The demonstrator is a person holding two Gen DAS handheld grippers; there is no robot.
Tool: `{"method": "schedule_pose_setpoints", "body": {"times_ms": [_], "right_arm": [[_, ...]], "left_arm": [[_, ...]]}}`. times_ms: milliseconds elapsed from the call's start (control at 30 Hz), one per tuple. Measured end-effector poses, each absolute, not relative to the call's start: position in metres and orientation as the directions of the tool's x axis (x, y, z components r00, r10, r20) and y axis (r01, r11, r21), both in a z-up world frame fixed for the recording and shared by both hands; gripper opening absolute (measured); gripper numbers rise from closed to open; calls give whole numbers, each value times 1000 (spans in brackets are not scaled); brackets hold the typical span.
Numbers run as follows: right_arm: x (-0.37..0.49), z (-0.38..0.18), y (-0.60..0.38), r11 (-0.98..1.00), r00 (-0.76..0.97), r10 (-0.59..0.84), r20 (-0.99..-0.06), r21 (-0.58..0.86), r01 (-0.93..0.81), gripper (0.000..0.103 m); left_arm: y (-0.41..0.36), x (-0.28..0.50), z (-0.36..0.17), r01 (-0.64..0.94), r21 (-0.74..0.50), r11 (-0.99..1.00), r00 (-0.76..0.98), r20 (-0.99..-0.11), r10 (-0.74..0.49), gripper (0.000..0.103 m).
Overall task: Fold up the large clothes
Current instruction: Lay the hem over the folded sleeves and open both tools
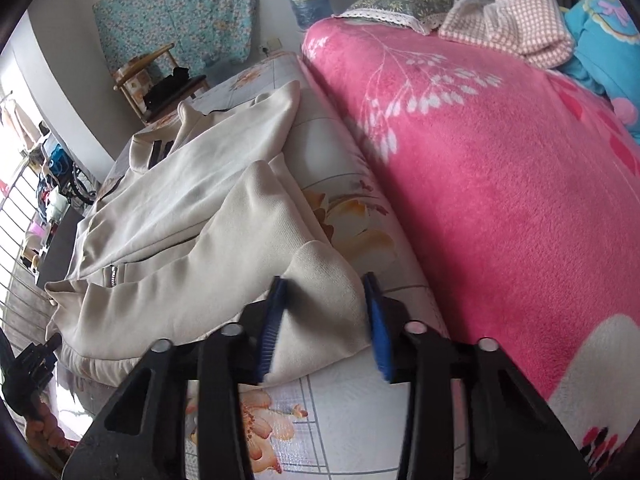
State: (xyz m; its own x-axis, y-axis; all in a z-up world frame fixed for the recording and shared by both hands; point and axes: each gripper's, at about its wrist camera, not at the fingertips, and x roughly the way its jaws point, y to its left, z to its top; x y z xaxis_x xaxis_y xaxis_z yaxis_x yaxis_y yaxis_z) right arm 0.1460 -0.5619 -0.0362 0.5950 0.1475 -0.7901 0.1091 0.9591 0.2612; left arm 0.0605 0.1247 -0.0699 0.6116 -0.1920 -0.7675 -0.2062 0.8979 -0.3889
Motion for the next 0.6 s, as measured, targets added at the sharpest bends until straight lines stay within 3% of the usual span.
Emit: {"method": "schedule_pose_setpoints", "body": {"times_ms": [33,133,300,400,500,567,600], "right_arm": [[145,-34,-562,957,595,157,-789,269,105,10],[134,-14,-559,961,634,163,-756,268,72,6],[114,17,-558,959,659,191,-728,280,32,5],[99,24,-560,958,648,209,-732,286,13,5],[94,8,-570,948,599,242,-763,318,23,9],[96,-13,-583,934,557,252,-791,350,76,21],[96,-19,-591,930,547,238,-803,350,109,22]], "left_arm": [[121,59,-68,-192,-360,913,616,-769,-174,12],[112,47,-48,-157,-288,945,651,-749,-120,9],[113,19,-11,-109,-268,957,693,-711,-120,5],[126,-1,-6,-113,-292,950,666,-732,-146,5],[142,-17,-25,-150,-354,923,609,-769,-196,6],[149,-24,-42,-164,-376,912,583,-783,-218,10],[154,-25,-48,-181,-375,909,569,-794,-214,14]]}}
